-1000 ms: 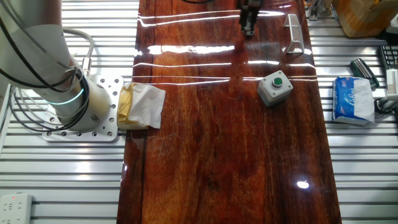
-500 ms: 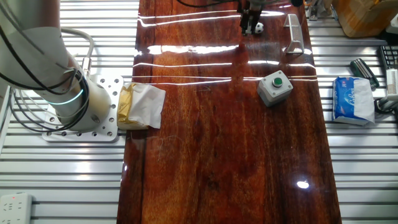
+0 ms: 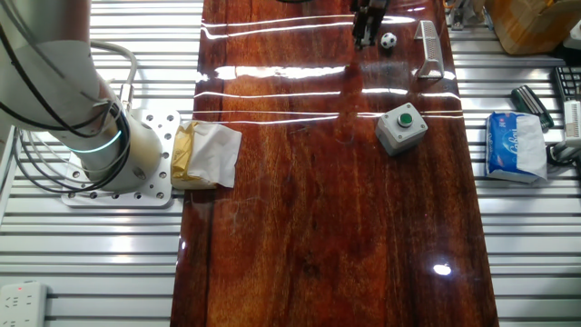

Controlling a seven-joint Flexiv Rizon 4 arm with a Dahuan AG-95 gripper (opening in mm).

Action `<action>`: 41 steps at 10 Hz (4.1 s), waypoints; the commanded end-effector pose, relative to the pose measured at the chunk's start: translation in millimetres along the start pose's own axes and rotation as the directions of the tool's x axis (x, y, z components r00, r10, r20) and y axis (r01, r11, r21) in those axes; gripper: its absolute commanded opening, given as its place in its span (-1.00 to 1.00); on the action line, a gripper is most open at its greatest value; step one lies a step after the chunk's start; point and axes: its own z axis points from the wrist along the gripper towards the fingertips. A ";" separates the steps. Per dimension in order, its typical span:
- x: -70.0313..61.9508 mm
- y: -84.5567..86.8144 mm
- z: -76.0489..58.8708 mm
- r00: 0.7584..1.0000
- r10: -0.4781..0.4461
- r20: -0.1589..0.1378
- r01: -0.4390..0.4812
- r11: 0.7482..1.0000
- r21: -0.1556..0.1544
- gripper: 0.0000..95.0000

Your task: Push the soccer ball into the goal

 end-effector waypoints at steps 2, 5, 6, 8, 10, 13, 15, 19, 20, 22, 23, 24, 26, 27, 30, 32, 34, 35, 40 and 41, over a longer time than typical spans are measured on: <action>-0.1 0.7 0.0 1.000 -0.021 -0.012 0.021 1.000 -0.010 -1.00; -0.1 0.7 0.0 0.995 -0.044 -0.094 0.047 0.999 0.029 -1.00; -0.1 0.7 0.0 0.991 -0.079 -0.111 0.088 0.993 0.076 -1.00; -0.1 0.7 0.0 0.985 -0.130 -0.112 0.138 0.988 0.073 -1.00; -0.1 0.7 0.0 0.981 -0.165 -0.103 0.172 0.983 0.069 -1.00; -0.1 0.7 0.0 0.978 -0.183 -0.101 0.189 0.980 0.063 -1.00; -0.1 0.7 0.0 0.978 -0.182 -0.100 0.189 0.980 0.063 -1.00; -1.7 3.4 -0.7 0.989 -0.110 -0.099 0.106 0.993 -0.045 -1.00; -2.9 5.6 -1.2 0.990 -0.096 -0.100 0.091 0.994 -0.058 -1.00; -8.5 17.5 -1.7 0.993 -0.062 -0.104 0.055 0.996 -0.067 -1.00; -12.3 26.2 -1.6 0.993 -0.046 -0.107 0.040 0.997 -0.065 -1.00; -14.8 32.3 -2.0 0.994 -0.038 -0.107 0.031 0.997 -0.067 -1.00; -18.3 40.3 1.2 0.995 -0.025 -0.100 0.017 0.997 -0.074 -1.00; -19.9 42.9 5.1 0.995 -0.020 -0.093 0.013 0.997 -0.078 -1.00; -24.7 44.5 11.0 0.997 -0.018 -0.070 0.012 0.996 -0.091 -1.00; -27.8 45.2 12.0 0.999 -0.016 -0.047 0.011 0.994 -0.109 -1.00; -34.9 48.3 13.4 1.000 -0.006 -0.023 0.003 0.992 -0.123 -1.00; -39.8 50.5 14.3 1.000 0.000 -0.016 -0.002 0.992 -0.127 -1.00; -76.7 37.2 10.1 0.999 -0.034 0.025 0.037 0.991 -0.131 -1.00; -83.7 33.5 6.6 0.998 -0.049 0.029 0.052 0.991 -0.126 -1.00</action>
